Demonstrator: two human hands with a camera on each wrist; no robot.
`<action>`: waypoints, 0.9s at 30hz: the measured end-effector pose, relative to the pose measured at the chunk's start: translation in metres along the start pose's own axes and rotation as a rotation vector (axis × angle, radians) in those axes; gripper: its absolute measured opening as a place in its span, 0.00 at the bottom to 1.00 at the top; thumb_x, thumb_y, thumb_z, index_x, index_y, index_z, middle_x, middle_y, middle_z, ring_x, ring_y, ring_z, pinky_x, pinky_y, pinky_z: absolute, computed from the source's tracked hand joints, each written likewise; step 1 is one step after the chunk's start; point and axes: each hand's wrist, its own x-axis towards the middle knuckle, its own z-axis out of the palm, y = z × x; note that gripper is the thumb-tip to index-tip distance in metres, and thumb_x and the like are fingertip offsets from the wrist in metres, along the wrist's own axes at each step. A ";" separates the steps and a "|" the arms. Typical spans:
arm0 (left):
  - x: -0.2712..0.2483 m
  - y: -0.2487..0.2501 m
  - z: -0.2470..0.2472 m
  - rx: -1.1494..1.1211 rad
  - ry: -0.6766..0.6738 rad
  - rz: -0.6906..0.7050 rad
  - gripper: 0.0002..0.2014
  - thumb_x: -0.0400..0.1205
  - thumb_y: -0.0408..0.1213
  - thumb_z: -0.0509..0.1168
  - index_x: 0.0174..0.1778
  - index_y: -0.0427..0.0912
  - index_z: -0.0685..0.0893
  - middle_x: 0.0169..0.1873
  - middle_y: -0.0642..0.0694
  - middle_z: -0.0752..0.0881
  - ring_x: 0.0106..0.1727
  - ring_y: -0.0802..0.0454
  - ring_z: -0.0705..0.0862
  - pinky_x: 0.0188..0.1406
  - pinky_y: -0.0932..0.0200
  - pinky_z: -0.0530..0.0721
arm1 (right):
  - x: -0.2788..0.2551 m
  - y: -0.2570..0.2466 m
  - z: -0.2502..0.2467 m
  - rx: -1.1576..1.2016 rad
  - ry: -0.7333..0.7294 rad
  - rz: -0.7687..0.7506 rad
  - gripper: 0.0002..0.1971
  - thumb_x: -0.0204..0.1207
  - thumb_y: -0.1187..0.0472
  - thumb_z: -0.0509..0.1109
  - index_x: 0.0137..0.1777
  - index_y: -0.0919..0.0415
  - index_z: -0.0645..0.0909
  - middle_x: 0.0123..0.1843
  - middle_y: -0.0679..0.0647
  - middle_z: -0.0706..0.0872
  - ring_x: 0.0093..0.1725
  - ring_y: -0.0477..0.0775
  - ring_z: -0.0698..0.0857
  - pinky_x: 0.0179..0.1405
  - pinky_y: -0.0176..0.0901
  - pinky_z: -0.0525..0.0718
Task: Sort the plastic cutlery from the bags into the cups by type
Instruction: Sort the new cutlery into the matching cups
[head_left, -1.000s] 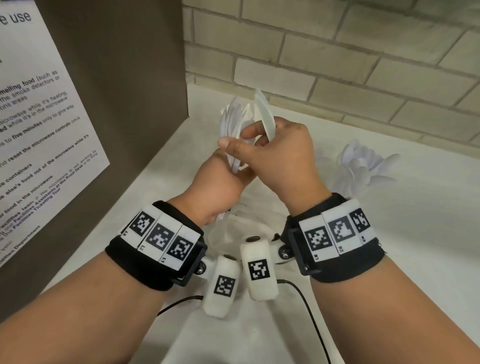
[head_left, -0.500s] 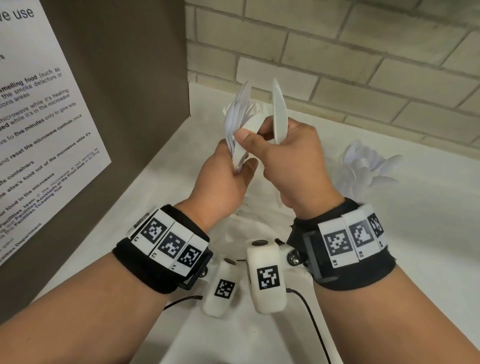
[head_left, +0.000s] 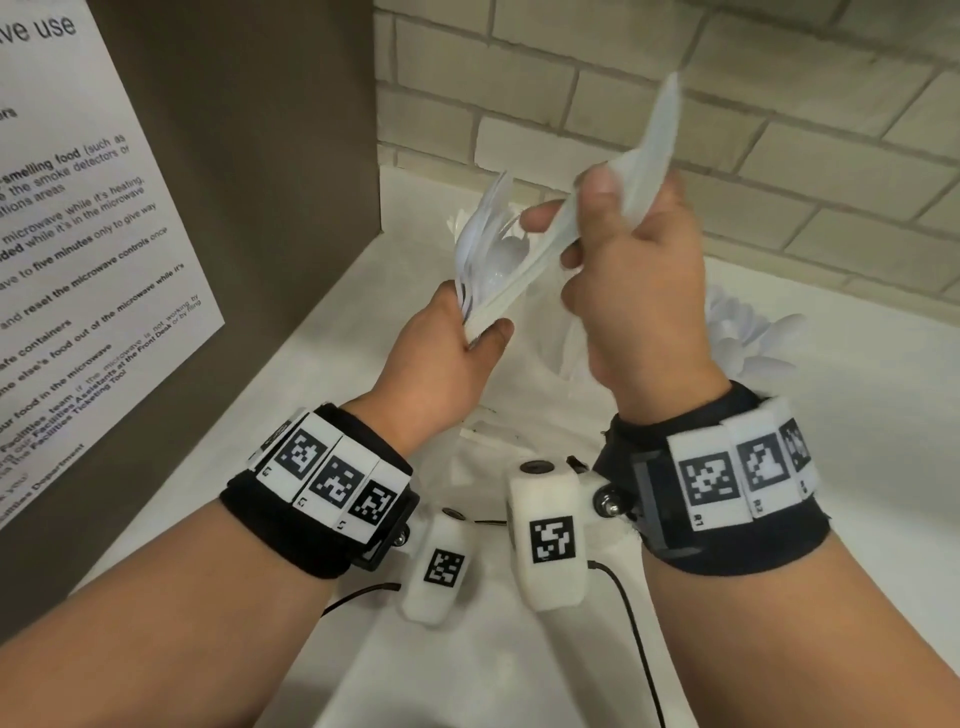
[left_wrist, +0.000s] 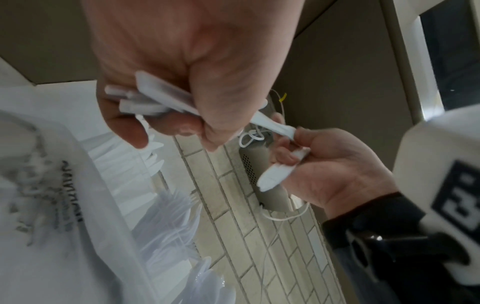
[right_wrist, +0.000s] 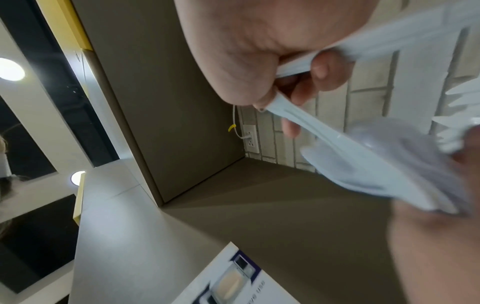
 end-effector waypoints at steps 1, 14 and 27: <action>0.000 -0.004 -0.001 -0.031 -0.025 -0.026 0.13 0.83 0.46 0.64 0.57 0.41 0.76 0.40 0.48 0.83 0.40 0.50 0.83 0.40 0.61 0.83 | 0.003 -0.006 -0.004 0.044 0.040 -0.015 0.04 0.86 0.57 0.58 0.49 0.55 0.72 0.31 0.50 0.88 0.28 0.42 0.81 0.28 0.36 0.74; -0.006 0.000 -0.018 -0.848 -0.555 -0.243 0.08 0.77 0.39 0.64 0.47 0.40 0.84 0.31 0.46 0.78 0.30 0.50 0.80 0.37 0.53 0.84 | 0.020 -0.003 -0.013 -0.234 -0.297 0.058 0.11 0.88 0.56 0.56 0.59 0.60 0.77 0.48 0.45 0.89 0.17 0.40 0.74 0.19 0.34 0.74; 0.011 -0.011 -0.021 -0.765 -0.003 -0.357 0.06 0.87 0.40 0.60 0.46 0.44 0.75 0.30 0.50 0.72 0.27 0.55 0.73 0.27 0.60 0.76 | 0.089 0.040 0.010 0.092 -0.011 -0.105 0.09 0.88 0.60 0.54 0.63 0.57 0.73 0.35 0.54 0.80 0.31 0.49 0.77 0.36 0.41 0.82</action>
